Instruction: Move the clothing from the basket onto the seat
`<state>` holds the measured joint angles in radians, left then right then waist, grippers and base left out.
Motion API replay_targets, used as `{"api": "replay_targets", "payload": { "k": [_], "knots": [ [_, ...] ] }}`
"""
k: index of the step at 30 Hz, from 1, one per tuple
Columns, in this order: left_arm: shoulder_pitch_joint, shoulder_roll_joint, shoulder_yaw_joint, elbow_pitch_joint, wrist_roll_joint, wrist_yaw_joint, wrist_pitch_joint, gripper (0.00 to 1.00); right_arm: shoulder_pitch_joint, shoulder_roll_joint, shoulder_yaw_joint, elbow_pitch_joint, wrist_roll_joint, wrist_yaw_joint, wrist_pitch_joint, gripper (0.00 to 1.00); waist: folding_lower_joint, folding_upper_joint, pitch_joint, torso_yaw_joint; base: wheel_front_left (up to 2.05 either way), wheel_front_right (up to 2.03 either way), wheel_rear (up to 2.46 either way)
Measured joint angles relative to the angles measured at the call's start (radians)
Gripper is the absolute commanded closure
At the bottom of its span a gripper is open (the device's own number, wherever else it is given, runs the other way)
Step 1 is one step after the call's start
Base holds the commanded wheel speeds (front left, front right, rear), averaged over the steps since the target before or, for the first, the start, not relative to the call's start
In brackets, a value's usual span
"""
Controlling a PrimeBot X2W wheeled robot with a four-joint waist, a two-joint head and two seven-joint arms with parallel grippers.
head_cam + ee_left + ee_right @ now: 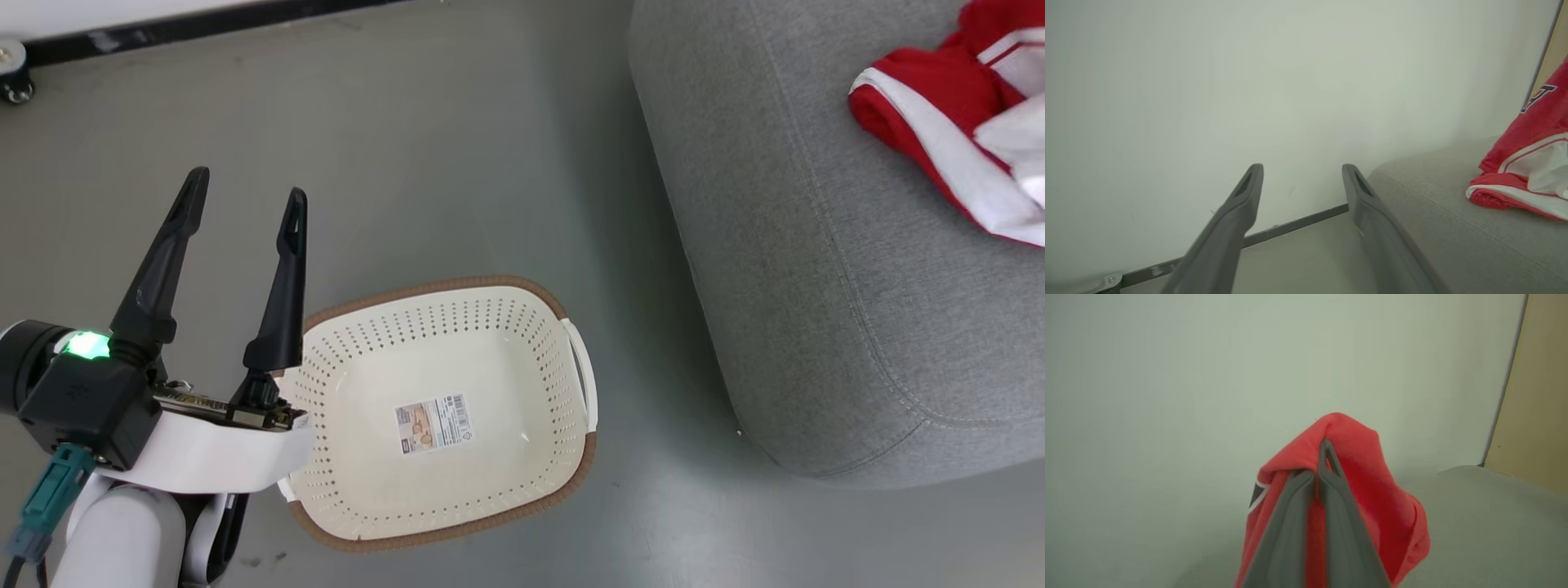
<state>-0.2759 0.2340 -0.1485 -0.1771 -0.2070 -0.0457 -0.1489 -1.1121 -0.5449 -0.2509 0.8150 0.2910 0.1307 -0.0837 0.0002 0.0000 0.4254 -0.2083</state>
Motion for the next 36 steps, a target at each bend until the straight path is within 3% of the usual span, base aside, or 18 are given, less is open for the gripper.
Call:
{"api": "replay_targets", "payload": {
  "k": [22, 36],
  "knots": [
    [-0.062, 0.003, 0.014, 0.011, 0.000, 0.000, -0.012, 0.00, 0.183, 0.100, 0.011, 0.169, 0.044, 0.000, -0.058, 1.00, -0.0001, 0.0000, 0.093, -0.045, 0.00, 0.00, 0.00],
    [-0.062, -0.021, 0.012, 0.058, -0.002, 0.000, -0.047, 0.00, 0.258, 0.107, 0.034, 0.231, 0.072, 0.000, -0.075, 0.98, 0.0000, 0.0000, 0.070, -0.064, 0.00, 0.00, 0.00]
  ]
}}
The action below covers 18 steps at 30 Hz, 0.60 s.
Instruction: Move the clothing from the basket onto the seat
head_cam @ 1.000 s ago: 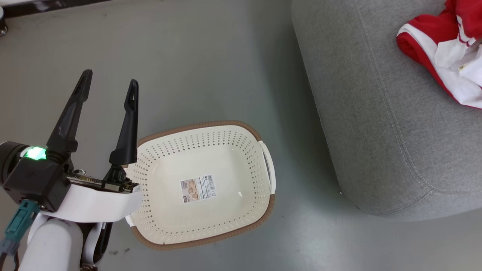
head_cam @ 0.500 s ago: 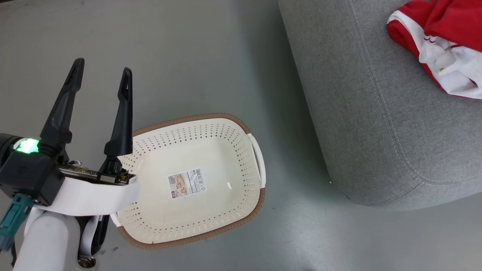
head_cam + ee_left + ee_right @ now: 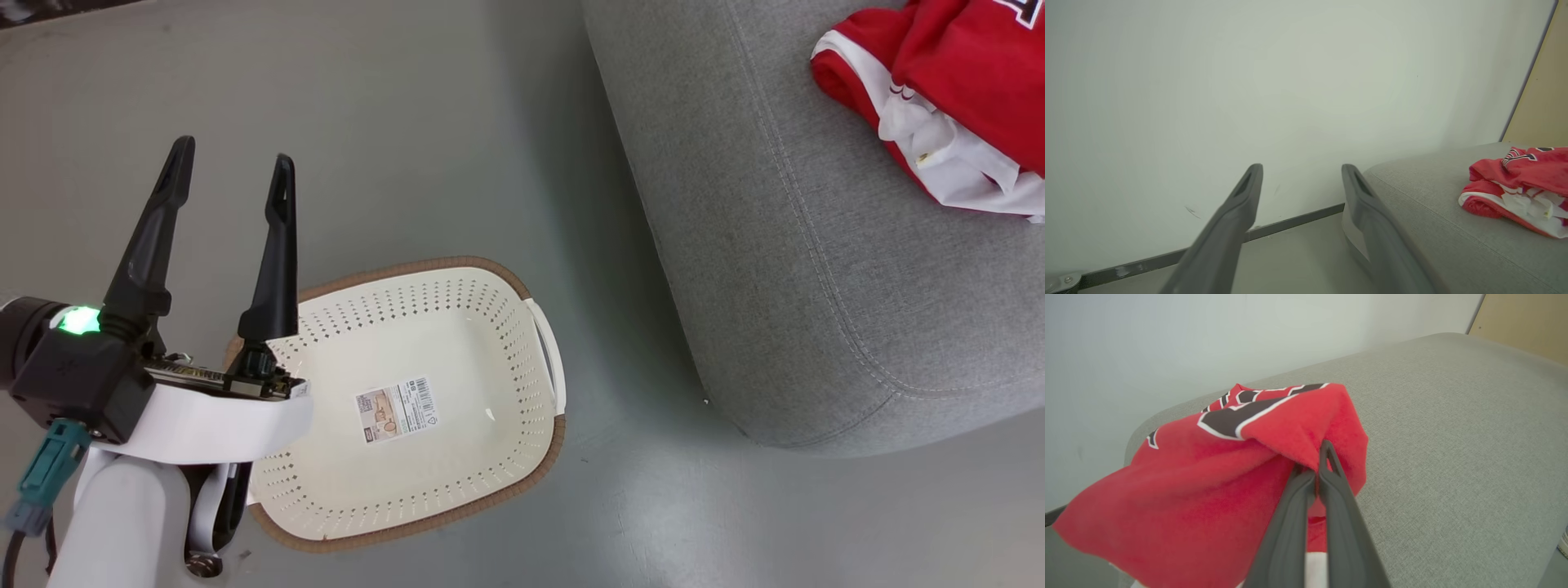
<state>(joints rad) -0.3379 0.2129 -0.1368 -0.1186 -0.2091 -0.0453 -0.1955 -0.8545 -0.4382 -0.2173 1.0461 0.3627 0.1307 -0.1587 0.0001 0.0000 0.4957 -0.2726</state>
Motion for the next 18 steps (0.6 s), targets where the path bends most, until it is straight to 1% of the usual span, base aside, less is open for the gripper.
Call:
{"api": "replay_targets", "payload": {
  "k": [1, 2, 3, 4, 5, 8, 12, 18],
  "knots": [
    [0.000, -0.002, -0.001, 0.002, 0.000, 0.000, 0.000, 0.00, 0.001, 0.001, 0.000, 0.002, 0.000, 0.000, 0.000, 0.86, 0.0000, 0.0000, -0.002, -0.001, 0.00, 0.00, 0.00],
    [0.000, -0.004, -0.003, 0.006, 0.000, 0.000, -0.001, 0.00, 0.002, 0.003, 0.000, 0.004, 0.002, 0.000, -0.001, 0.70, -0.0001, 0.0000, -0.003, -0.002, 0.00, 0.00, 0.00],
    [0.000, -0.004, -0.004, 0.009, 0.000, 0.000, -0.006, 0.00, 0.006, 0.006, 0.000, 0.005, 0.004, 0.000, -0.002, 0.58, 0.0000, 0.0000, -0.005, -0.003, 0.00, 0.00, 0.00],
    [0.000, -0.004, -0.004, 0.011, 0.000, 0.000, -0.008, 0.00, 0.013, 0.010, 0.000, 0.006, 0.007, 0.000, -0.011, 0.33, 0.0000, 0.0000, -0.007, -0.004, 0.00, 0.00, 0.00],
    [0.000, -0.004, -0.005, 0.013, 0.000, 0.000, -0.008, 0.00, 0.017, 0.016, 0.000, 0.011, 0.009, 0.000, -0.012, 0.00, 0.0000, 0.0000, -0.008, -0.006, 0.00, 0.00, 0.00],
    [0.000, -0.005, -0.007, 0.019, -0.002, 0.000, -0.012, 0.00, 0.019, 0.029, 0.000, 0.019, 0.016, 0.000, -0.019, 0.00, 0.0000, 0.0000, -0.014, -0.009, 0.00, 0.00, 0.00],
    [0.000, -0.008, -0.009, 0.030, -0.003, 0.000, -0.016, 0.00, 0.021, 0.030, 0.000, 0.019, 0.029, 0.000, -0.029, 0.00, -0.0001, 0.0000, -0.023, -0.014, 0.00, 0.00, 0.00],
    [0.000, -0.013, -0.007, 0.056, -0.008, 0.000, -0.026, 0.00, 0.058, 0.043, 0.012, 0.013, 0.044, 0.000, -0.044, 0.00, -0.0001, -0.0001, -0.043, -0.020, 0.00, 0.00, 0.00]
  ]
}}
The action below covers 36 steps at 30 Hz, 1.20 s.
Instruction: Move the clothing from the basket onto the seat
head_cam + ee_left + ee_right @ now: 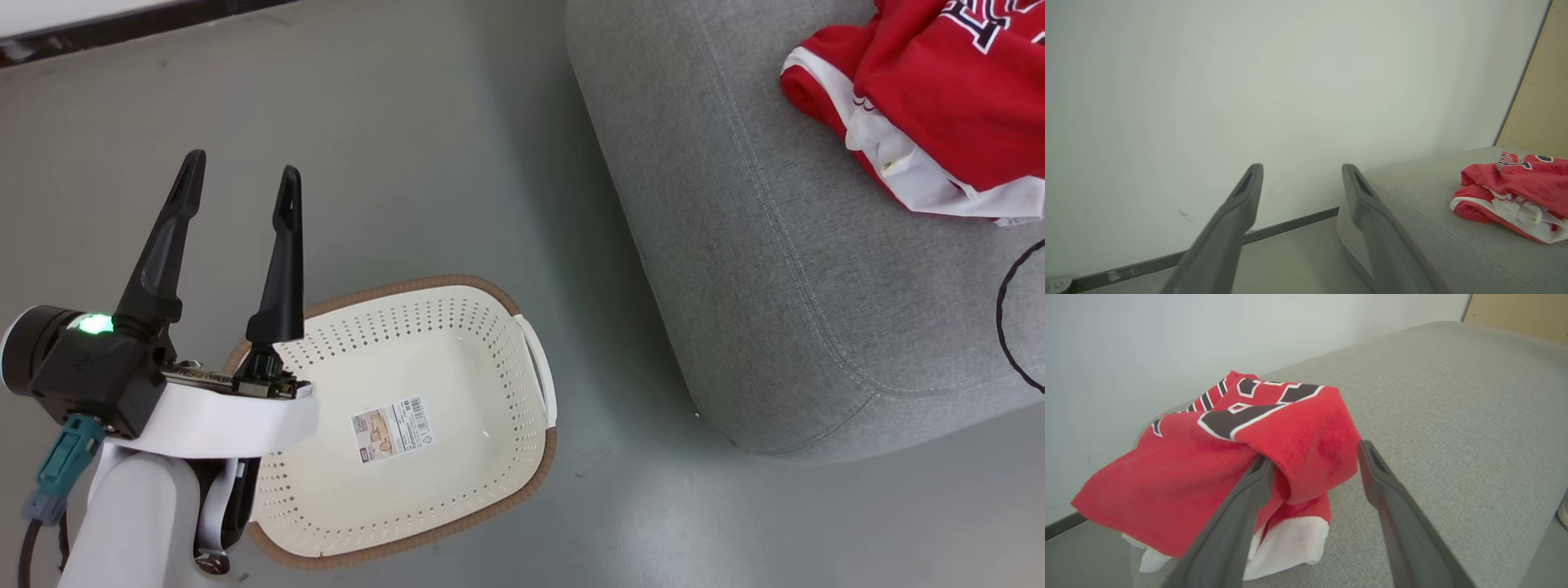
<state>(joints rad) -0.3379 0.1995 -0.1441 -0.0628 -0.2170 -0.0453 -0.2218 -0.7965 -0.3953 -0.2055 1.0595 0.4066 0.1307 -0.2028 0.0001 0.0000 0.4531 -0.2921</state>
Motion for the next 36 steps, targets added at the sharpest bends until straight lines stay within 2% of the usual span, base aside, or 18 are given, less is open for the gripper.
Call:
{"api": "replay_targets", "payload": {
  "k": [23, 36],
  "knots": [
    [0.048, -0.022, 0.036, 0.092, -0.021, 0.002, -0.025, 0.00, 0.105, 0.022, 0.130, -0.161, 0.051, 0.000, -0.038, 0.00, 0.0000, 0.0001, -0.109, -0.018, 0.00, 0.00, 0.00],
    [0.101, -0.053, 0.077, 0.133, -0.038, 0.036, -0.025, 0.00, 0.105, 0.039, 0.216, -0.250, 0.042, 0.000, -0.044, 0.00, 0.0000, 0.0000, -0.178, 0.021, 0.00, 0.00, 0.00]
  ]
}}
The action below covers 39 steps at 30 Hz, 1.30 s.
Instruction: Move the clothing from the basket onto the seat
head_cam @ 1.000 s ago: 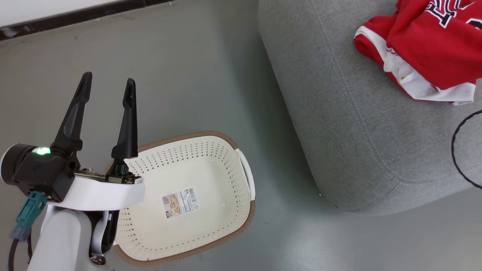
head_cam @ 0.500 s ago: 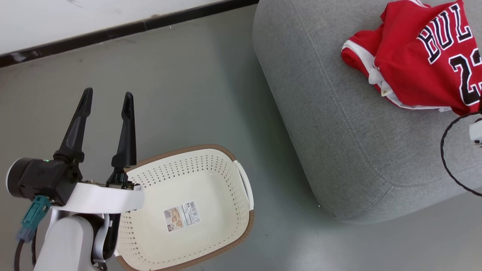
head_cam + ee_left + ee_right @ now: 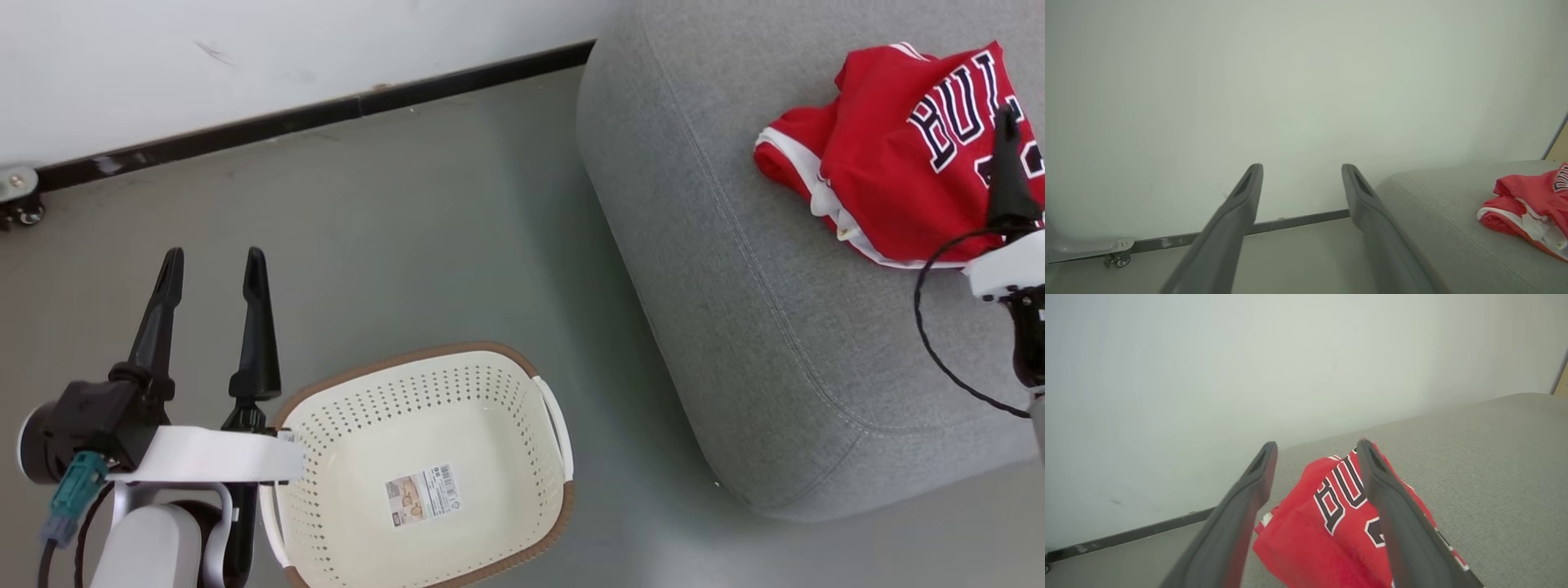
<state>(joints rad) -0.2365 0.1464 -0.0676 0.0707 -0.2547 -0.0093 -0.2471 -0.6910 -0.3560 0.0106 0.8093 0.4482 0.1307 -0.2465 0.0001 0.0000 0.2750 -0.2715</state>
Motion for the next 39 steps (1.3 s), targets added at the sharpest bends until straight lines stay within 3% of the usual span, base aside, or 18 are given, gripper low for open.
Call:
{"api": "replay_targets", "payload": {
  "k": [17, 39],
  "knots": [
    [0.053, -0.046, 0.047, 0.043, 0.003, 0.062, -0.001, 0.00, 0.038, 0.046, 0.051, -0.158, -0.017, 0.000, -0.003, 0.00, 0.0000, 0.0000, -0.090, 0.094, 0.00, 0.00, 0.00],
    [0.093, -0.083, 0.005, 0.063, 0.022, 0.061, -0.002, 0.00, 0.296, 0.158, 0.061, -0.309, -0.035, 0.000, -0.006, 0.00, -0.0001, 0.0000, -0.198, 0.205, 0.00, 0.00, 0.00]
  ]
}}
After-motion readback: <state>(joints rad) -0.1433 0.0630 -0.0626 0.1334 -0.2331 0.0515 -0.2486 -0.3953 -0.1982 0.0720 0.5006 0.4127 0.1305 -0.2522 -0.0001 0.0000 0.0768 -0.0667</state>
